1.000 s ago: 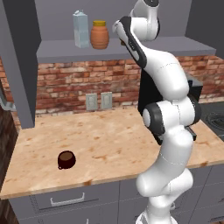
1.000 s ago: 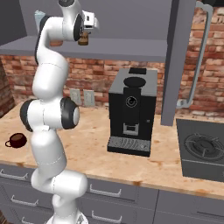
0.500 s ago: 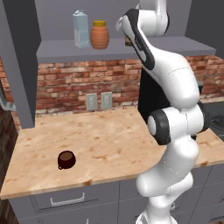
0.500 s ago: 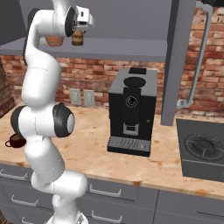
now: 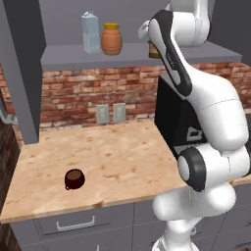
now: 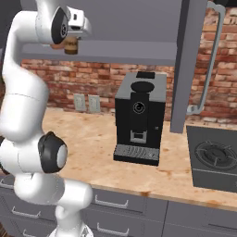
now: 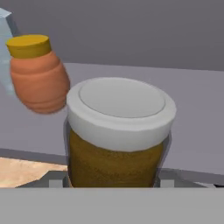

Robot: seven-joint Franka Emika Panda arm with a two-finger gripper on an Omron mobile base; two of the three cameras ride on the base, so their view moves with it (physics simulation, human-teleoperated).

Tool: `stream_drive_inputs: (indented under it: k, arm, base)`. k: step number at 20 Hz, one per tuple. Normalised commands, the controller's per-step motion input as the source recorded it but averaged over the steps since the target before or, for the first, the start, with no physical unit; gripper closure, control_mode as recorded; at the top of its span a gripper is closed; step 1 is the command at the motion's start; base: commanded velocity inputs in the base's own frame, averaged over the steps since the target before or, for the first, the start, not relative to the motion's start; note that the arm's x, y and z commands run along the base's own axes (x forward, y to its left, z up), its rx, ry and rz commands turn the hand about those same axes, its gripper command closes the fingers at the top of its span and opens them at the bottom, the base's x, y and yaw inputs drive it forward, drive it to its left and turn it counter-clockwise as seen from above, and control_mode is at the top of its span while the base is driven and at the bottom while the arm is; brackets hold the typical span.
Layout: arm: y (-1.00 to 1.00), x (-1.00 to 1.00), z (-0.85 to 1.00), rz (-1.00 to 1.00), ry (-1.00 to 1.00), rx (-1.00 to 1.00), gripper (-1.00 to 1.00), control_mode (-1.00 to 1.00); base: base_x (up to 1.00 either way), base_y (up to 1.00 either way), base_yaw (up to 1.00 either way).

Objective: Pick the cinnamon and honey bottle from the cabinet and place them next to the mug.

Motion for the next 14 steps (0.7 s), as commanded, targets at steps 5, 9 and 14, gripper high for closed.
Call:
stream_drive_inputs:
  k: [5,9,14]
  arm:
    - [0.0,-1.0,0.0,0.01,-0.03,0.02,1.0,-1.0]
    - [0.0,-0.99,-0.2,0.15,-0.07,0.02,1.0,-1.0]
    - [0.01,-0.86,-0.33,0.31,-0.01,0.02,1.0,-1.0]
  base:
    - [0.0,0.0,0.0]
    - [0.0,0.0,0.0]
    - [0.0,0.0,0.0]
